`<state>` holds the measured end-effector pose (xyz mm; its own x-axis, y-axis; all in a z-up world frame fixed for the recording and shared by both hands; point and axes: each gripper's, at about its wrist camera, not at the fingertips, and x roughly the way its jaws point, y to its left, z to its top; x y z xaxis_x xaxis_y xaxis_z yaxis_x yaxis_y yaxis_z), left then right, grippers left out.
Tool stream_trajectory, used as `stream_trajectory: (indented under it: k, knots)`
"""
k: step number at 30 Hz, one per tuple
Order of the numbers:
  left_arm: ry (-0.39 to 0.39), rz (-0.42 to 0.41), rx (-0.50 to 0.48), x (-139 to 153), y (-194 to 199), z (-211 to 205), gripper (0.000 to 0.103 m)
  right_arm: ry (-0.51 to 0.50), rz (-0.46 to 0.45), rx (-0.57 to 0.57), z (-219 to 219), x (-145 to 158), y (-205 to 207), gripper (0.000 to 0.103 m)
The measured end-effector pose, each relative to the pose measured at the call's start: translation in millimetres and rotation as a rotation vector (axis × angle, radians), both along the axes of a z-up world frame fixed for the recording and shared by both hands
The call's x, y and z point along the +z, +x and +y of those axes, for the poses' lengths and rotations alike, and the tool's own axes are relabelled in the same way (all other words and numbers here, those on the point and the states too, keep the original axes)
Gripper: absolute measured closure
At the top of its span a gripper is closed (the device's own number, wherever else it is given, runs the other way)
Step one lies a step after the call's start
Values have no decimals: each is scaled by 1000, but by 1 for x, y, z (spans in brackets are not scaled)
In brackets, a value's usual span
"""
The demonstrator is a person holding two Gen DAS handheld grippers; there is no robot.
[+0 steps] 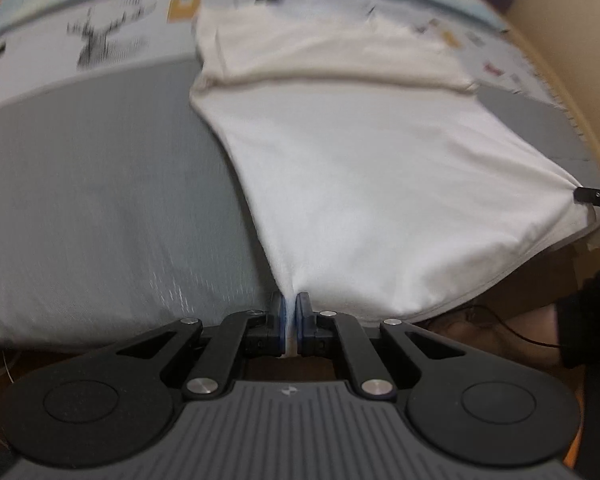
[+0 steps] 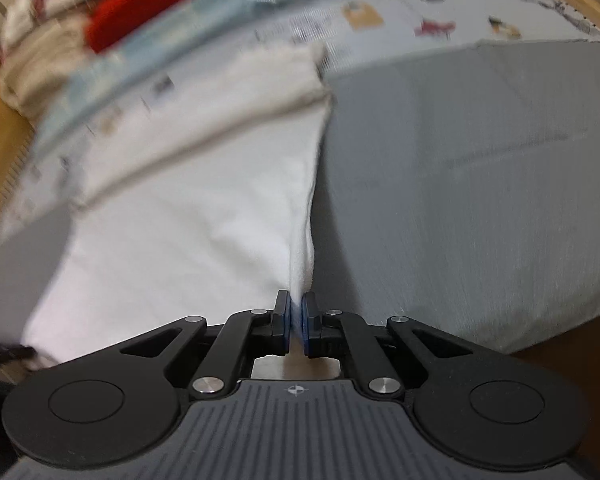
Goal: Fold small clothes
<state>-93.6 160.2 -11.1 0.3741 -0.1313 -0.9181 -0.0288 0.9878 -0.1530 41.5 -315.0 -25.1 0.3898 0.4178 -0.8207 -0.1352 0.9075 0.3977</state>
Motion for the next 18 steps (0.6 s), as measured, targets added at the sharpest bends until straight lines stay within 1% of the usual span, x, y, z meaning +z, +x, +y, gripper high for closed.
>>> stream_trajectory:
  k: [2, 6, 8, 11, 13, 15, 16, 18]
  knots:
    - [-4, -36, -20, 19, -8, 5, 99, 30, -27, 6, -7, 19, -6, 98]
    - [-39, -101, -70, 60, -39, 15, 99, 83, -60, 11, -29, 52, -25, 99]
    - [-57, -120, -95, 77, -57, 24, 99, 108, -67, 22, -41, 64, -38, 99]
    - [-77, -132, -123, 95, -80, 34, 99, 149, -69, 41, -60, 81, -62, 99]
    - [-88, -137, -121, 101, -82, 37, 99, 213, -53, 35, -73, 86, -70, 99]
    - [-89, -149, -113, 98, -71, 40, 99, 259, -39, 18, -79, 85, -68, 99]
    - [-88, -149, -105, 95, -63, 44, 99, 268, -36, 12, -78, 83, -63, 99]
    - [-87, -144, -82, 83, -34, 49, 99, 247, -30, 6, -72, 75, -46, 99]
